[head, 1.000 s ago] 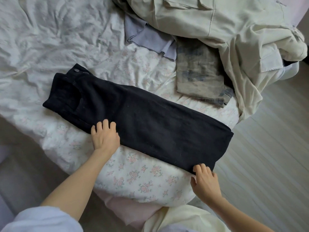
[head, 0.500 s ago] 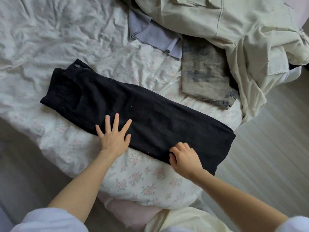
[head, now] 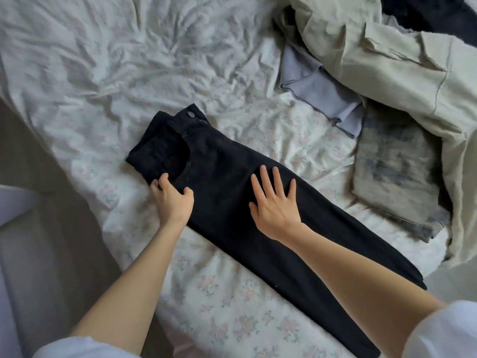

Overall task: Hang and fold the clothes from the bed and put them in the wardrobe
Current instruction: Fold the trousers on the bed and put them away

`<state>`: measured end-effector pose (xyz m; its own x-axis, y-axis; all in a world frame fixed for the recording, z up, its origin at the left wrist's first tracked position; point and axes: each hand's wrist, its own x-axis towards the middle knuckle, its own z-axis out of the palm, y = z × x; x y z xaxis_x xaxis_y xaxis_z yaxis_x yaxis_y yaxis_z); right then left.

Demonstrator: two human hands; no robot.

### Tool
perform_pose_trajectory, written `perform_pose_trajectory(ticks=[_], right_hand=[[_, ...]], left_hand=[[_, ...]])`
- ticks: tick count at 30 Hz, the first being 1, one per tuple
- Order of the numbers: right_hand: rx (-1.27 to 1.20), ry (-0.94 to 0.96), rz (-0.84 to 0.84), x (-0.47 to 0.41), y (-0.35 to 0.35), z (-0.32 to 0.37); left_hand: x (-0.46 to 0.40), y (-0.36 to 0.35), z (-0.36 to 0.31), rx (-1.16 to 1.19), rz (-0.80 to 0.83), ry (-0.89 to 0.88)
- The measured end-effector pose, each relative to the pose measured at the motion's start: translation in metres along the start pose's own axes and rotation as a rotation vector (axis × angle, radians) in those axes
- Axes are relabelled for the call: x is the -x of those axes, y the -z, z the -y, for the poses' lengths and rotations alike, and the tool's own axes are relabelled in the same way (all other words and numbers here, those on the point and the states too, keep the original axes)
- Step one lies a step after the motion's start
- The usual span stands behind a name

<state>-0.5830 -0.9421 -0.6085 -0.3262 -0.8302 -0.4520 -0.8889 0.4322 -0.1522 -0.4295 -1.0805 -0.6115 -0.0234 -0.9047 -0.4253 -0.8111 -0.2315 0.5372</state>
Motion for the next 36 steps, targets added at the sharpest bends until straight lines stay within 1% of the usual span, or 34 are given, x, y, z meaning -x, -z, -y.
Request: perform_pose_trajectory(ticks=[1, 2, 3, 4, 5, 6, 8, 10, 12, 13, 14, 15, 16, 17, 18, 20, 21, 23, 24, 26, 27, 29, 31, 32, 34, 36], right_hand=[[0.039, 0.054, 0.013, -0.010, 0.004, 0.006], [0.063, 0.100, 0.045, -0.019, 0.007, 0.011], [0.085, 0.140, 0.086, -0.031, 0.009, 0.018], [0.097, 0.146, 0.130, -0.034, 0.010, 0.020], [0.110, 0.153, 0.168, -0.041, 0.009, 0.026], [0.116, 0.148, 0.192, -0.041, 0.006, 0.026], [0.133, 0.146, 0.208, -0.043, 0.001, 0.027], [0.132, 0.144, 0.227, -0.045, 0.001, 0.026], [0.105, 0.136, 0.243, -0.046, 0.004, 0.025], [0.085, 0.133, 0.255, -0.047, 0.006, 0.025], [0.050, 0.125, 0.266, -0.045, 0.008, 0.026], [-0.006, 0.114, 0.268, -0.046, 0.010, 0.027], [-0.091, 0.099, 0.264, -0.045, 0.015, 0.027], [-0.222, 0.069, 0.261, -0.045, 0.021, 0.028], [-0.409, 0.016, 0.251, -0.044, 0.029, 0.028], [-0.902, -0.170, 0.241, -0.040, 0.045, 0.022], [-1.172, -0.271, 0.247, -0.036, 0.052, 0.018], [-1.588, -0.397, 0.242, -0.025, 0.057, 0.003], [-1.757, -0.438, 0.224, -0.017, 0.060, -0.006], [-1.979, -0.475, 0.160, -0.002, 0.071, -0.021], [-2.020, -0.461, 0.115, 0.011, 0.079, -0.030], [-2.044, -0.339, 0.078, 0.037, 0.089, -0.048], [-1.967, -0.256, 0.057, 0.064, 0.095, -0.062], [-1.903, -0.235, 0.072, 0.074, 0.091, -0.066], [-1.799, -0.275, 0.087, 0.095, 0.080, -0.078], [-1.714, -0.414, 0.042, 0.107, 0.064, -0.088]], left_hand=[[-0.006, 0.001, -0.002, 0.105, -0.079, 0.028], [-0.010, 0.004, -0.006, 0.221, -0.150, 0.092], [-0.020, 0.008, -0.007, 0.364, -0.197, 0.197], [-0.027, 0.010, -0.010, 0.484, -0.200, 0.301], [-0.039, 0.015, -0.007, 0.571, -0.176, 0.402], [-0.047, 0.018, -0.005, 0.626, -0.115, 0.470], [-0.062, 0.029, -0.001, 0.769, 0.038, 0.558], [-0.068, 0.041, 0.000, 0.912, 0.226, 0.544], [-0.065, 0.046, -0.006, 0.969, 0.341, 0.490], [-0.064, 0.045, -0.009, 0.965, 0.333, 0.462], [-0.061, 0.043, -0.011, 0.942, 0.270, 0.436], [-0.058, 0.040, -0.012, 0.908, 0.170, 0.387], [-0.054, 0.039, -0.014, 0.865, 0.084, 0.305], [-0.047, 0.038, -0.018, 0.798, 0.031, 0.196], [-0.039, 0.038, -0.020, 0.703, 0.006, 0.069], [-0.018, 0.037, -0.023, 0.480, -0.014, -0.232], [-0.008, 0.035, -0.024, 0.375, -0.012, -0.367], [0.011, 0.030, -0.025, 0.220, 0.041, -0.589], [0.020, 0.028, -0.024, 0.173, 0.099, -0.697], [0.036, 0.020, -0.023, 0.080, 0.220, -0.914], [0.049, 0.015, -0.025, 0.011, 0.270, -1.021], [0.079, 0.004, -0.028, -0.158, 0.335, -1.202], [0.105, -0.010, -0.027, -0.321, 0.369, -1.328], [0.115, -0.017, -0.022, -0.391, 0.383, -1.359], [0.131, -0.030, -0.015, -0.497, 0.417, -1.405], [0.138, -0.042, -0.009, -0.529, 0.452, -1.426]])
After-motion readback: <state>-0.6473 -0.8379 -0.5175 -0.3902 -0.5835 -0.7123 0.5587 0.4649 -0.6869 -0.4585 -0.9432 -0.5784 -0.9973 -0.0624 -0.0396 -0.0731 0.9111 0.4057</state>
